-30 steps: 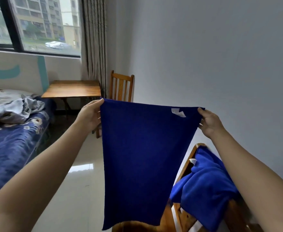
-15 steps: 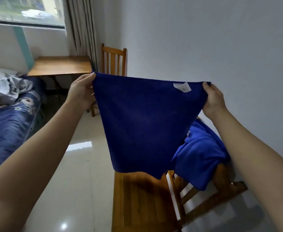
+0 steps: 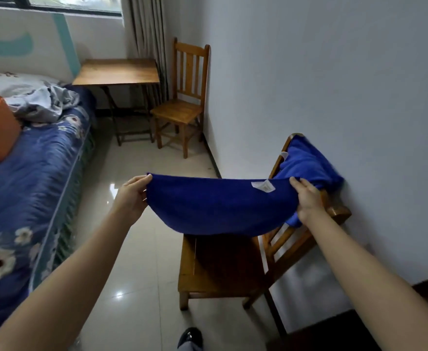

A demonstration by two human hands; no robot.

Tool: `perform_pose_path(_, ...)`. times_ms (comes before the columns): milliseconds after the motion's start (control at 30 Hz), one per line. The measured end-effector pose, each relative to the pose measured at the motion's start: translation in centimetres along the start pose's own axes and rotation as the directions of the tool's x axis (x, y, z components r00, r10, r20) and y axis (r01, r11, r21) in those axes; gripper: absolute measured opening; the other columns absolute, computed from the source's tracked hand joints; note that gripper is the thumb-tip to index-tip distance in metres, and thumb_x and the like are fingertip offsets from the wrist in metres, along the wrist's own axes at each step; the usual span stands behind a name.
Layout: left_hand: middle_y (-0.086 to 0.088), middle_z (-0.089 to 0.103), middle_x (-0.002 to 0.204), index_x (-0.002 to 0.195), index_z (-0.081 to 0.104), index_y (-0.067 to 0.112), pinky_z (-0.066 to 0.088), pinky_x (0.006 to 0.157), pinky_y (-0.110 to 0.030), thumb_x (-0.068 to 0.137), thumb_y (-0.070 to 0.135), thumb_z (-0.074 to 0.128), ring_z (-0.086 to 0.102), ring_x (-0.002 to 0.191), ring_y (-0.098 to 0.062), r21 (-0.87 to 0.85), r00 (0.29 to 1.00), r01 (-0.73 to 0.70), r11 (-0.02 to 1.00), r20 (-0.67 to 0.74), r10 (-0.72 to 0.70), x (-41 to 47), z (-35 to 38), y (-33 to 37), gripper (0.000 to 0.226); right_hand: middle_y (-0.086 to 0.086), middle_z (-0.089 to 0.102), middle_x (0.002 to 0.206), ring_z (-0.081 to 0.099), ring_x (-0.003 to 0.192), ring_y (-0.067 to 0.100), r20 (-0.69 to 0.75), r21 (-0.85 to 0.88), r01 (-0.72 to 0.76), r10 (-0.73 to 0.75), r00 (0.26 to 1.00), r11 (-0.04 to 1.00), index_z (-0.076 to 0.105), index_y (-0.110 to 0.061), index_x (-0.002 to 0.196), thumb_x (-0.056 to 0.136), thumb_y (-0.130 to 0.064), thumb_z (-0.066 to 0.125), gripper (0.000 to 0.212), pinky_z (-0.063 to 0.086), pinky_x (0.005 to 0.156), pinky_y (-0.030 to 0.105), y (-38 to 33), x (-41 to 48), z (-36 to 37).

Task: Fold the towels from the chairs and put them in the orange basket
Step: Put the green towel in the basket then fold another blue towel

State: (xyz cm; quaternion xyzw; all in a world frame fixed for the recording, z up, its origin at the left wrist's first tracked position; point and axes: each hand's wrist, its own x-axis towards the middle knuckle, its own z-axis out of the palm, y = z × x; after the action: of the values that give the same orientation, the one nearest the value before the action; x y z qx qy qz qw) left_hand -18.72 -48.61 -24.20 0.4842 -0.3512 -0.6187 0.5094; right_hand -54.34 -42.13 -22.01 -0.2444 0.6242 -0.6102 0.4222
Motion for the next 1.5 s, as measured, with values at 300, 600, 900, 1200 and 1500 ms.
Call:
perform_pose_path(300, -0.012, 0.063, 0.092, 0.102, 0.06, 0.002, 0.049, 0.071, -0.032, 0.093, 0.017, 0.053, 0.058, 0.087, -0.025, 0.17, 0.963, 0.251, 0.953, -0.14, -0.228, -3.1, -3.1, -10.4, 0.018, 0.015, 0.059, 0.099, 0.055, 0.077, 0.022, -0.074, -0.171, -0.213, 0.203, 0.976, 0.962, 0.059, -0.011, 0.084, 0.095, -0.016, 0.051, 0.014, 0.048, 0.066, 0.029, 10.6, -3.8, -3.4)
perform_pose_path(600, -0.008, 0.063, 0.082, 0.085, 0.062, 0.004, 0.037, 0.082, -0.035, 0.091, 0.009, 0.055, 0.056, 0.081, -0.023, 0.338, 0.936, 0.327, 0.883, -0.245, -0.253, -4.9, -3.2, -13.9, 0.01, 0.014, 0.063, 0.098, 0.058, 0.099, 0.031, -0.107, -0.315, -0.326, 0.308, 0.945, 0.891, 0.06, -0.016, 0.084, 0.094, -0.021, 0.053, 0.013, 0.047, 0.09, 0.043, 15.1, -4.1, -5.6)
perform_pose_path(900, -0.008, 0.065, 0.088, 0.091, 0.063, 0.008, 0.042, 0.082, -0.039, 0.09, 0.013, 0.057, 0.059, 0.092, -0.029, 0.322, 0.878, 0.458, 0.829, -0.309, -0.365, -0.9, -4.7, -17.3, 0.008, 0.013, 0.063, 0.089, 0.059, 0.09, 0.028, -0.166, -0.385, -0.402, 0.366, 0.916, 0.831, 0.059, -0.014, 0.084, 0.095, -0.019, 0.05, 0.015, 0.048, 0.08, 0.038, 18.2, -1.0, -3.8)
perform_pose_path(1200, -0.011, 0.066, 0.091, 0.101, 0.064, 0.004, 0.043, 0.081, -0.038, 0.09, 0.008, 0.056, 0.058, 0.091, -0.027, 0.278, 0.856, 0.496, 0.823, -0.314, -0.41, 7.6, -3.5, -19.0, 0.014, 0.005, 0.057, 0.08, 0.054, 0.073, 0.016, -0.34, -0.361, -0.48, 0.367, 0.866, 0.799, 0.053, -0.017, 0.082, 0.097, -0.019, 0.046, 0.017, 0.047, 0.072, 0.034, 20.8, 4.8, -0.4)
perform_pose_path(1500, -0.009, 0.063, 0.086, 0.101, 0.06, 0.003, 0.045, 0.081, -0.036, 0.091, 0.008, 0.055, 0.056, 0.082, -0.024, 0.203, 0.849, 0.465, 0.862, -0.377, -0.369, 17.6, -2.8, -23.9, 0.013, 0.003, 0.052, 0.07, 0.049, 0.065, 0.014, -0.349, -0.483, -0.362, 0.204, 0.915, 0.797, 0.056, -0.009, 0.084, 0.096, -0.021, 0.047, 0.019, 0.041, 0.062, 0.026, 28.1, 15.2, 2.8)
